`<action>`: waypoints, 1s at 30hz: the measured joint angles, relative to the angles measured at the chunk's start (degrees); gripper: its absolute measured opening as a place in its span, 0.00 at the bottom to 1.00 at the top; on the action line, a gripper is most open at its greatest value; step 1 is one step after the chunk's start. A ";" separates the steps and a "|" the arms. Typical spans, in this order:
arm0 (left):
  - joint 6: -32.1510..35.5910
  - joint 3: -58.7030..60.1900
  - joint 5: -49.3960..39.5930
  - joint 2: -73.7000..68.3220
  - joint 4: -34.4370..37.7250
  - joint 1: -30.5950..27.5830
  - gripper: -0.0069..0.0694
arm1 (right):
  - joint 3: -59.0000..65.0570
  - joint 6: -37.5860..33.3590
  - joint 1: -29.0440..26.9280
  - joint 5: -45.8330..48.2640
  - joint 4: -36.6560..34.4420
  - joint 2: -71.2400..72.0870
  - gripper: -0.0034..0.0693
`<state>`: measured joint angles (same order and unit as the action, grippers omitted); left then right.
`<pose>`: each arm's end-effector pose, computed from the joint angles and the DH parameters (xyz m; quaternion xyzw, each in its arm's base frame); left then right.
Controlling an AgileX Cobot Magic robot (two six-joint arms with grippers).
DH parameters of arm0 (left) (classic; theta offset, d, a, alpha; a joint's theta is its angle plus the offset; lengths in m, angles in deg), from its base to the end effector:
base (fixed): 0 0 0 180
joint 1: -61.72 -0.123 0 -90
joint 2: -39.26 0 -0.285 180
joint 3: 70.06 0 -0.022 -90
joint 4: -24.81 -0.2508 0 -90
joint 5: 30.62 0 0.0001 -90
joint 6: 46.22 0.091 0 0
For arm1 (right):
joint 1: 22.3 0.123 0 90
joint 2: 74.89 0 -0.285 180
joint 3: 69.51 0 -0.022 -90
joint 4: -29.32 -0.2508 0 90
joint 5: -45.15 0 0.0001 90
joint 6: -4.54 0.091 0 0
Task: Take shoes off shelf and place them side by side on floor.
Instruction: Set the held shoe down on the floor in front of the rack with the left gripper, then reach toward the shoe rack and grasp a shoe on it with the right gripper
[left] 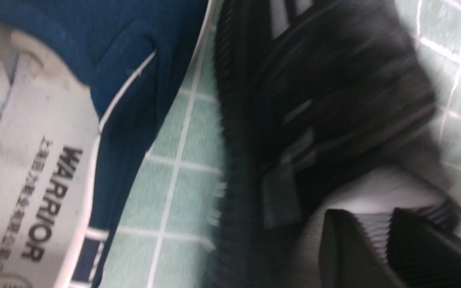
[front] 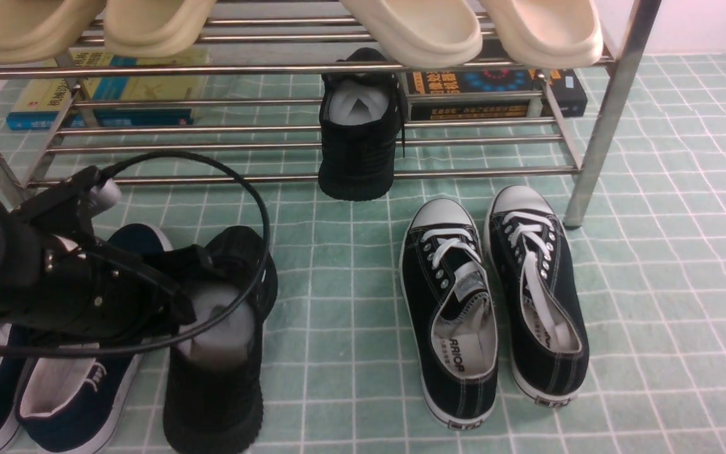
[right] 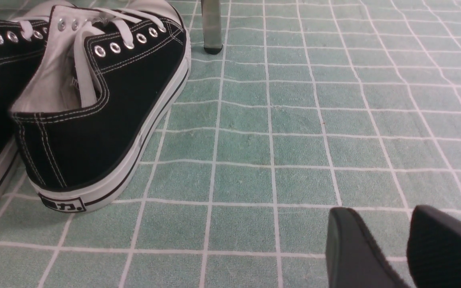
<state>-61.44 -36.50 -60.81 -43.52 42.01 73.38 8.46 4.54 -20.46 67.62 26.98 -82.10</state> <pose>0.2418 -0.0637 0.2400 -0.1315 0.9433 -0.1724 0.2515 0.0519 0.0031 0.1741 -0.0023 0.8071 0.0269 0.5898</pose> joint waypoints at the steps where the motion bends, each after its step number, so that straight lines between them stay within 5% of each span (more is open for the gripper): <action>1: 0.00 0.00 -0.82 0.22 -0.42 0.00 0.41 | 0.00 0.00 0.00 0.00 0.00 0.00 0.37; 7: -0.25 -0.27 -4.42 4.79 -5.46 0.00 0.51 | 0.00 0.00 0.00 0.00 0.00 0.00 0.37; 11: -1.11 -2.74 -10.27 10.38 -10.34 0.00 0.41 | 0.00 0.00 0.00 0.00 0.00 0.00 0.37; 13: -1.21 -5.45 -16.13 14.00 -13.81 0.00 0.26 | 0.00 0.00 0.00 0.00 0.00 0.00 0.37; 17: -1.27 -7.50 -22.48 17.74 -16.69 0.00 0.11 | 0.00 0.00 0.00 0.00 0.00 0.00 0.37; 24: -1.27 -7.56 -30.49 22.76 -18.84 0.00 0.09 | 0.05 1.18 0.00 -1.20 0.82 0.00 0.37; 26: -1.27 -7.56 -31.05 23.15 -18.84 0.00 0.09 | 0.21 3.42 0.00 -2.14 -0.95 0.00 0.37; 30: -1.31 -7.56 -31.66 23.61 -18.90 0.00 0.09 | 0.58 15.84 0.00 -5.13 -15.91 0.00 0.37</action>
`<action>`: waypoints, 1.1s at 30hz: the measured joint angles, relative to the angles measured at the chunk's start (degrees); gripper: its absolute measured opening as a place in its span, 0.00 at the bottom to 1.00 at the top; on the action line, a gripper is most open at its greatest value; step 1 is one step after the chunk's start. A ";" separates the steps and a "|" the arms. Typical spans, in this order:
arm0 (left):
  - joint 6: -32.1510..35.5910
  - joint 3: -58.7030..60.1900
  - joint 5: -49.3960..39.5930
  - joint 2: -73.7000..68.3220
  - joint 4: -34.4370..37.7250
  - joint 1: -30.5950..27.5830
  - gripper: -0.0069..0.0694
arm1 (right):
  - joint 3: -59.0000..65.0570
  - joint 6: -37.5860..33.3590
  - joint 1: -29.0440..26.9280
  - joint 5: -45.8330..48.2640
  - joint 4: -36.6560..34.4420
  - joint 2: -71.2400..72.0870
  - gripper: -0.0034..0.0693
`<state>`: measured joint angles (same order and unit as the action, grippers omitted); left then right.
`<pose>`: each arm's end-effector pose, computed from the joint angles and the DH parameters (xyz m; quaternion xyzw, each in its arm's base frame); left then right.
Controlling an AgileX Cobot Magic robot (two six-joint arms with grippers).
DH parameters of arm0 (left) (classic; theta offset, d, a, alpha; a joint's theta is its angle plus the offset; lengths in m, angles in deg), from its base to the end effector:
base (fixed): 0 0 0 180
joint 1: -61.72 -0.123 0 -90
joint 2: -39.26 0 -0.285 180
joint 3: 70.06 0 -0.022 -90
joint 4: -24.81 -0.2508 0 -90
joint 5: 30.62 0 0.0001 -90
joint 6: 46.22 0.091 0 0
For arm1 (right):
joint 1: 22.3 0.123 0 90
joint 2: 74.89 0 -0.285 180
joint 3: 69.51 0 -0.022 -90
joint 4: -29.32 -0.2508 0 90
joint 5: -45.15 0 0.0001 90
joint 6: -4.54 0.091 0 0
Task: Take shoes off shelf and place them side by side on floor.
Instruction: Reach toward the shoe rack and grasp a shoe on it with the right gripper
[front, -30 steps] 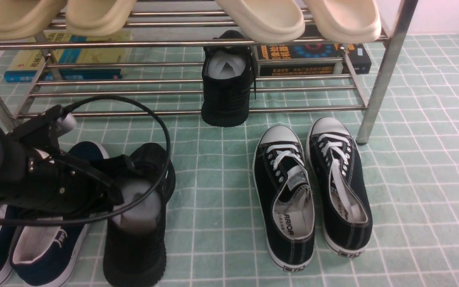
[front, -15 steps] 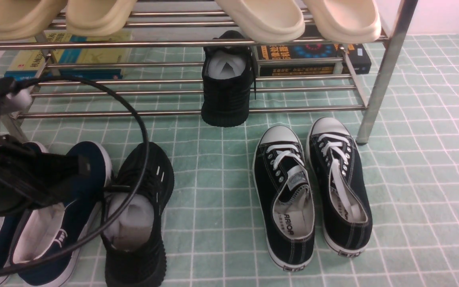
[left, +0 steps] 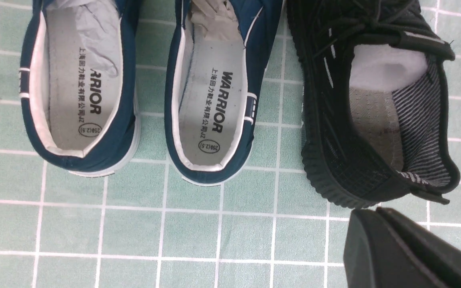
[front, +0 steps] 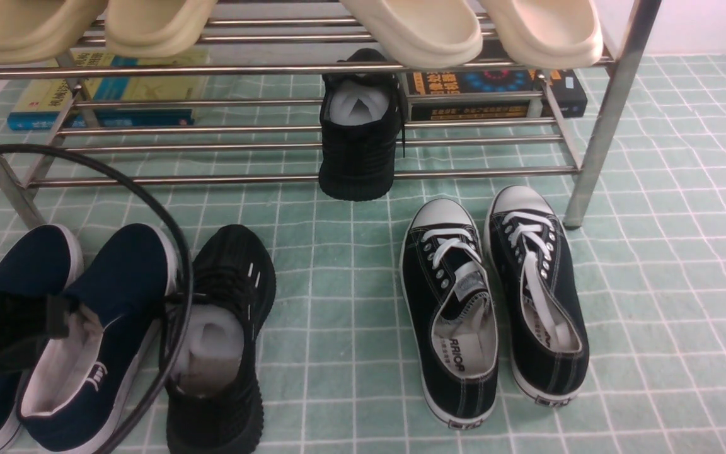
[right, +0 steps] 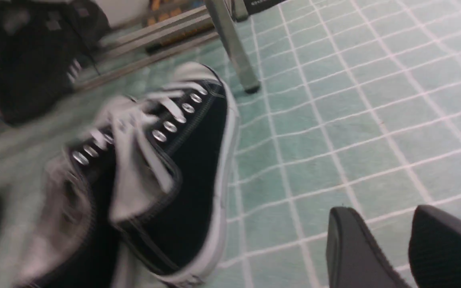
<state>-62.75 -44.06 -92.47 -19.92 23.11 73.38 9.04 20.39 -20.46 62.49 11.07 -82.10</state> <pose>0.1488 -0.0283 0.3344 -0.0377 0.9581 -0.0550 0.2787 0.0539 0.0103 0.1799 0.1828 0.7566 0.2240 0.5865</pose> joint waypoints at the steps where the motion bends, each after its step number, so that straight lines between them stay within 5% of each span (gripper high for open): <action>1: 0.00 0.00 -0.07 0.00 0.05 0.00 0.09 | 0.00 1.34 0.00 -0.29 -2.36 0.00 0.37; 7: 0.00 0.00 -0.18 -0.07 0.12 0.00 0.09 | 0.02 6.61 0.00 -1.29 -9.96 0.00 0.37; 15: 0.00 0.00 -0.24 -0.07 0.12 0.00 0.09 | -1.12 6.70 0.00 -0.73 -11.34 0.00 0.37; 19: 0.00 0.00 -0.24 -0.07 0.40 0.00 0.10 | -8.25 2.71 0.00 1.22 -8.07 -1.65 0.28; 22: 0.00 0.00 -0.28 -0.07 0.50 0.00 0.10 | -20.20 -2.53 0.00 7.96 -0.43 -10.32 0.07; 28: 0.00 0.00 -0.28 -0.07 0.50 0.00 0.11 | -36.47 -4.91 0.00 28.36 7.41 -32.44 0.04; 30: 0.00 0.00 -0.28 -0.07 0.50 0.00 0.11 | -39.55 -6.95 0.00 33.03 6.03 -39.30 0.04; 33: 0.00 0.00 -0.28 -0.07 0.50 0.00 0.12 | -43.40 -18.41 0.21 38.26 -7.66 -52.78 0.05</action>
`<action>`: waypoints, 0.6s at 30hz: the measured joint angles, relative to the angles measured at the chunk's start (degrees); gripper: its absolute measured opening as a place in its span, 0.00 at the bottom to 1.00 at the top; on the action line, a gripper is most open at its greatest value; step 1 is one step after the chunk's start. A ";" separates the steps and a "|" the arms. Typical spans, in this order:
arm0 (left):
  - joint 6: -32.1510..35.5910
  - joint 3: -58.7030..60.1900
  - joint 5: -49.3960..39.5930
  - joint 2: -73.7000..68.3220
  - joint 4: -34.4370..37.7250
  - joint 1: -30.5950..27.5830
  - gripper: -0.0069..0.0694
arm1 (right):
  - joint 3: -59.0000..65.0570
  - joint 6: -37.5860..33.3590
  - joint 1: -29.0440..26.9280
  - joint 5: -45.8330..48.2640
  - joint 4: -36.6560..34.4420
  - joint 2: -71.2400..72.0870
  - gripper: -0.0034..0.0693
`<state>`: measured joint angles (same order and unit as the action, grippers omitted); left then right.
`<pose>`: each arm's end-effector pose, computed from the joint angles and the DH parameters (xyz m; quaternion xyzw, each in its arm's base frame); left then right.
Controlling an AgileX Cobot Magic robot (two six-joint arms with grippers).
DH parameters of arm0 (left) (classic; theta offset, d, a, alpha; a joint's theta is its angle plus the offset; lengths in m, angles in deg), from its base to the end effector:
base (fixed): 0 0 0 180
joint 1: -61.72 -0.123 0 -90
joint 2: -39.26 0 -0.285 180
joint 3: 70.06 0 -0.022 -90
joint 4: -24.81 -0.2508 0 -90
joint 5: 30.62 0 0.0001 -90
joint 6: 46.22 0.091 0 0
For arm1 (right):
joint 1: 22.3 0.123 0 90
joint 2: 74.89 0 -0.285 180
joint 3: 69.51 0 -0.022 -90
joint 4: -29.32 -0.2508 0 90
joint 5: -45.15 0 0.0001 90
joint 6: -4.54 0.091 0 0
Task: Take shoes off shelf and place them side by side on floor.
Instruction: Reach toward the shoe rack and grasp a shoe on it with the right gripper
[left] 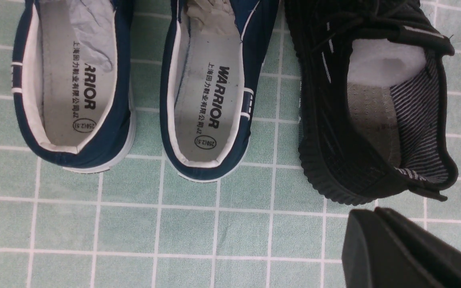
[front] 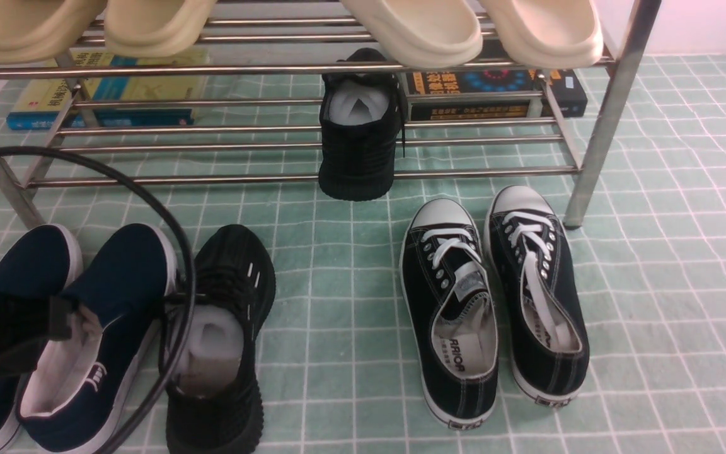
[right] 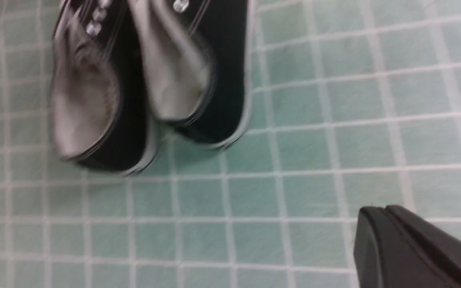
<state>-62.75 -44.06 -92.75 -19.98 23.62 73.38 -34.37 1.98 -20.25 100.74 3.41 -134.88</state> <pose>0.1485 -0.0289 0.3340 -0.0387 0.9589 -0.0585 0.2749 0.1530 0.0383 0.2974 0.0378 0.9452 0.2099 0.2472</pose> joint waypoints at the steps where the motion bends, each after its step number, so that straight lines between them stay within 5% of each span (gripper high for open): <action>1: 0.00 0.00 0.00 0.00 0.00 0.00 0.12 | -0.58 -4.25 0.66 0.75 -5.21 -2.64 0.05; 5: 0.00 -0.01 0.11 0.00 0.00 0.00 0.12 | -3.37 -16.31 6.96 1.17 -20.08 -14.10 0.05; 8: 0.00 -0.01 0.11 0.00 0.00 0.00 0.13 | -8.59 -18.78 14.04 -0.18 -22.82 -21.65 0.05; 13: 0.00 -0.01 0.05 0.00 0.00 0.00 0.14 | -20.58 -14.28 22.92 -4.25 -17.60 -30.89 0.07; 18: 0.00 -0.01 0.05 0.00 0.00 0.00 0.14 | -36.70 0.91 28.59 -6.42 -2.45 -40.87 0.21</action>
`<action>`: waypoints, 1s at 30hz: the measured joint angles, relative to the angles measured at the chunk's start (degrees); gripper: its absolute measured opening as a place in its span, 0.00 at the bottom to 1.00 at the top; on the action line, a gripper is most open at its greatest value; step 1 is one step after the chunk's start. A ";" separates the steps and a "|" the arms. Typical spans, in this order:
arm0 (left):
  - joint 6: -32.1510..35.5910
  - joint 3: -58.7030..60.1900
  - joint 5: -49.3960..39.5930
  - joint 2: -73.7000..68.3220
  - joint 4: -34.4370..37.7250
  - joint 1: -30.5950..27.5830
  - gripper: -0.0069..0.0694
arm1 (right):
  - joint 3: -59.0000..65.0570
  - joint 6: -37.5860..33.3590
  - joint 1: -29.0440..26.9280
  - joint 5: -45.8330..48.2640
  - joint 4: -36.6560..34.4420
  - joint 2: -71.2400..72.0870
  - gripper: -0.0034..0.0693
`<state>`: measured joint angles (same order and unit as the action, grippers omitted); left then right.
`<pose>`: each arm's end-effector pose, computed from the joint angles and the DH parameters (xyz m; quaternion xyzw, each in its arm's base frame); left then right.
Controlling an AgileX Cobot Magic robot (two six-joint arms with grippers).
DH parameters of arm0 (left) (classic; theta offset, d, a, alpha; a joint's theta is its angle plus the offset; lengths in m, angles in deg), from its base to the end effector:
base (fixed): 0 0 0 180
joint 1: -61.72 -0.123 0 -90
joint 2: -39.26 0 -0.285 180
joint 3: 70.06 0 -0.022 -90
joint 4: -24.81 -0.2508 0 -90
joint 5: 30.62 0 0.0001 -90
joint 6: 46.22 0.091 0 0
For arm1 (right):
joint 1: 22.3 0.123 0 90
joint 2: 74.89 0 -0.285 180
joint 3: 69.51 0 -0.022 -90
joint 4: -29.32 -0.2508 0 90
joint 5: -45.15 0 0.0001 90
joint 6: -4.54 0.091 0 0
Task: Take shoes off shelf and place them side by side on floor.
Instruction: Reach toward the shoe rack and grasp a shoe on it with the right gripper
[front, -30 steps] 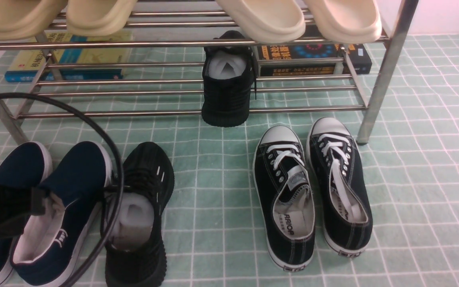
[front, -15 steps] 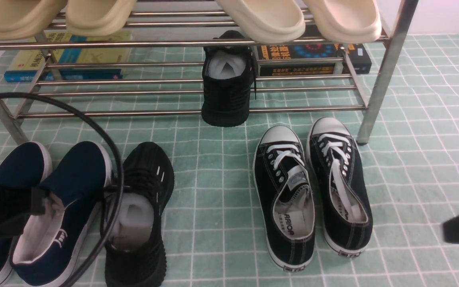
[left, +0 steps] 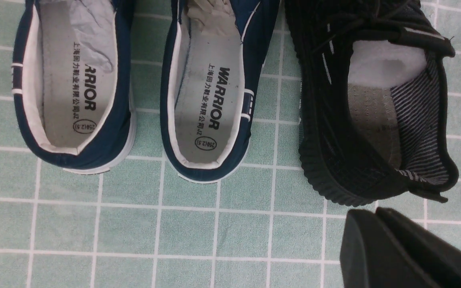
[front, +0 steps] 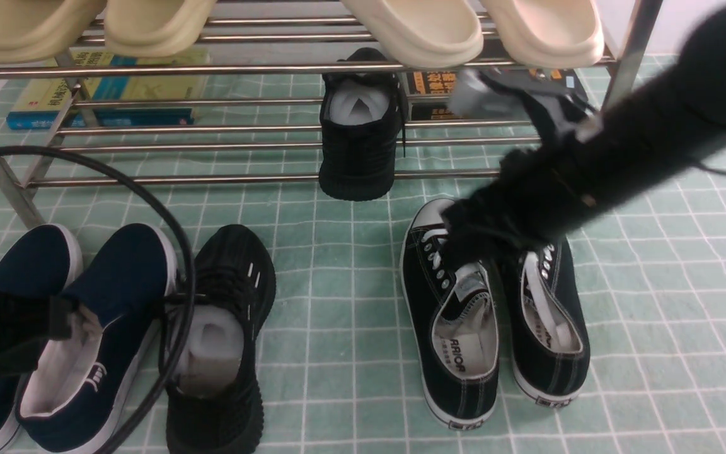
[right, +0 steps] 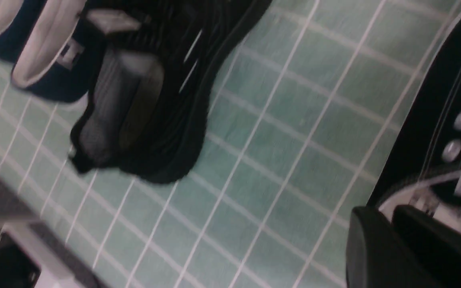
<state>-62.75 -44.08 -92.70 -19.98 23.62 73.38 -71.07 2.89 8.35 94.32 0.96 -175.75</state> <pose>0.1486 -0.0290 0.3341 -0.0387 0.9587 -0.0587 0.2755 0.2875 0.2084 0.3146 -0.1598 0.9251 0.2808 0.1995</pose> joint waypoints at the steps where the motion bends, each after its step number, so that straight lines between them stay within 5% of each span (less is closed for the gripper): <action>1: 0.00 0.00 0.00 0.00 0.00 0.00 0.15 | -4.01 5.24 0.66 -0.64 3.43 -1.92 0.29; 7: -2.65 0.00 0.00 0.00 0.00 0.00 0.16 | -15.60 22.64 1.13 -6.48 12.61 -10.24 0.64; 13: -4.23 0.00 0.00 0.00 -0.42 0.00 0.16 | -20.49 29.68 1.13 -15.24 14.50 -16.83 0.87; 20: -4.28 0.00 -0.15 0.00 -1.05 0.00 0.18 | -20.73 34.42 0.66 -27.85 14.50 -23.46 0.86; 30: -4.28 0.00 -0.40 0.00 -2.84 0.00 0.20 | -20.96 36.08 -0.97 -32.25 15.31 -27.54 0.76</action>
<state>-67.03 -44.08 -93.09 -19.98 20.78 73.38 -92.03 38.97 7.38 62.07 16.27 -203.29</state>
